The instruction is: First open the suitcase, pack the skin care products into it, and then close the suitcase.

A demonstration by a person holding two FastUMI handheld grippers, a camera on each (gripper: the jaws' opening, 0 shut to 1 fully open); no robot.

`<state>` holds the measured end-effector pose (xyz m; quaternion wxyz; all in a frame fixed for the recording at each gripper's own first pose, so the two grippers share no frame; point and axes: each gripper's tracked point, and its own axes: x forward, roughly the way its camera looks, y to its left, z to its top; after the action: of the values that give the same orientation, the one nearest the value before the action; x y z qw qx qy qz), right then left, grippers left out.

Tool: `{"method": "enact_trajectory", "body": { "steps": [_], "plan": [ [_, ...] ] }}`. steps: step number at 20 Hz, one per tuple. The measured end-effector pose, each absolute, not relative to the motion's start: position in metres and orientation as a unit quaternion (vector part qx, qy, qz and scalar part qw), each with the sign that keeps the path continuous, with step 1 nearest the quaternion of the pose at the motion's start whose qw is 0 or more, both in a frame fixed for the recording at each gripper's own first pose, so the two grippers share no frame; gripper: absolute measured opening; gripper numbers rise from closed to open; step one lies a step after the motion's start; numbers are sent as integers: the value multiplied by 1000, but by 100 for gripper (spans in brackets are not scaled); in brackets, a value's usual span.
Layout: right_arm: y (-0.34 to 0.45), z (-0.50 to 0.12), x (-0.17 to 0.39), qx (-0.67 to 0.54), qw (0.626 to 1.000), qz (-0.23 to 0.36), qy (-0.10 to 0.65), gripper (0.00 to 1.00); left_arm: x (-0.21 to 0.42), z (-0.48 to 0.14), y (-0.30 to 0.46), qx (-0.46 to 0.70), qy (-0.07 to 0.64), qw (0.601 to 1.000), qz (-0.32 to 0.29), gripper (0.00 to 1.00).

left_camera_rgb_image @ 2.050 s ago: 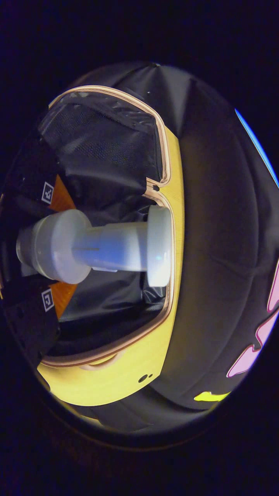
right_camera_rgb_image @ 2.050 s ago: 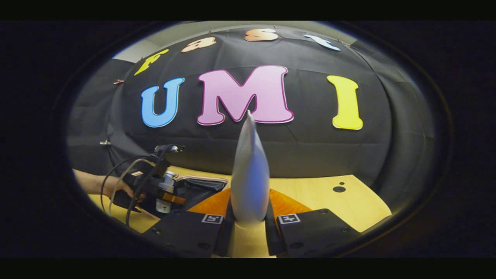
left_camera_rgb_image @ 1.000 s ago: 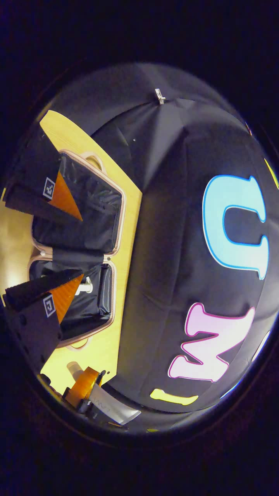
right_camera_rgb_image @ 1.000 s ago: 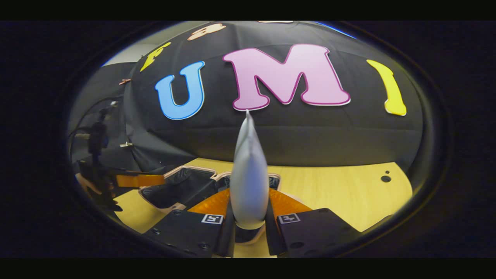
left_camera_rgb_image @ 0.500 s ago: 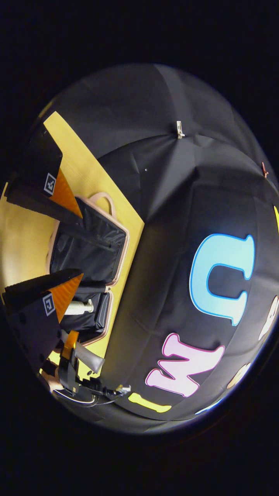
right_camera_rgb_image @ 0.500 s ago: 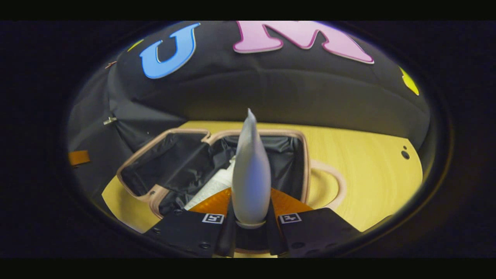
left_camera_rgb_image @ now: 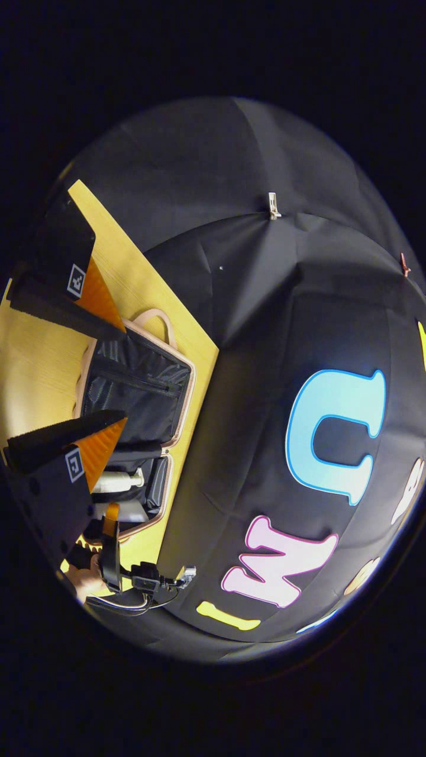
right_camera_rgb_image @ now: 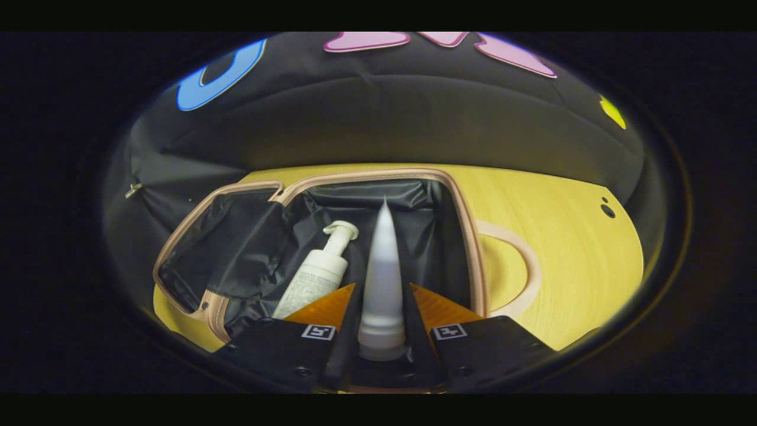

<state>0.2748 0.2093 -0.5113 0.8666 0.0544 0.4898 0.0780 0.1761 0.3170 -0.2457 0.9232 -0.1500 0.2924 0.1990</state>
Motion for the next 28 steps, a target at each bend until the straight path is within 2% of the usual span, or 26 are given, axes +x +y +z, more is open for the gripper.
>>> {"method": "enact_trajectory", "body": {
  "steps": [1,2,5,6,7,9,12,16,19,23,24,25,26,28],
  "plan": [
    [210,-507,276,53,869,78,486,50,174,-250,321,-149,296,922,202,77],
    [211,-502,274,50,871,82,482,64,174,-252,324,-147,295,922,205,77],
    [206,-473,274,24,891,90,444,81,188,-268,344,-135,288,923,218,77],
    [205,-460,274,19,900,94,425,94,193,-273,353,-131,284,923,223,78],
    [203,-445,276,15,908,98,406,97,199,-276,365,-125,278,925,229,78],
    [194,-414,282,10,925,100,366,98,204,-279,401,-90,270,925,254,81],
    [171,-371,285,-6,944,101,314,97,226,-294,439,-83,268,925,256,93],
    [146,-352,260,-27,944,103,312,98,262,-333,488,-95,301,916,247,94],
    [140,-337,244,-13,947,107,303,97,284,-375,500,-121,358,901,213,94],
    [124,-320,226,-49,951,114,283,96,282,-423,521,-117,451,858,218,94],
    [119,-318,221,-57,951,111,282,96,289,-432,513,-126,463,854,202,94],
    [116,-317,216,-61,951,109,283,96,292,-435,508,-132,477,849,187,87],
    [114,-318,211,-61,950,106,286,96,290,-439,504,-135,498,840,166,92],
    [107,-322,200,-58,948,100,297,96,286,-450,503,-115,533,824,152,89]
  ]
}}
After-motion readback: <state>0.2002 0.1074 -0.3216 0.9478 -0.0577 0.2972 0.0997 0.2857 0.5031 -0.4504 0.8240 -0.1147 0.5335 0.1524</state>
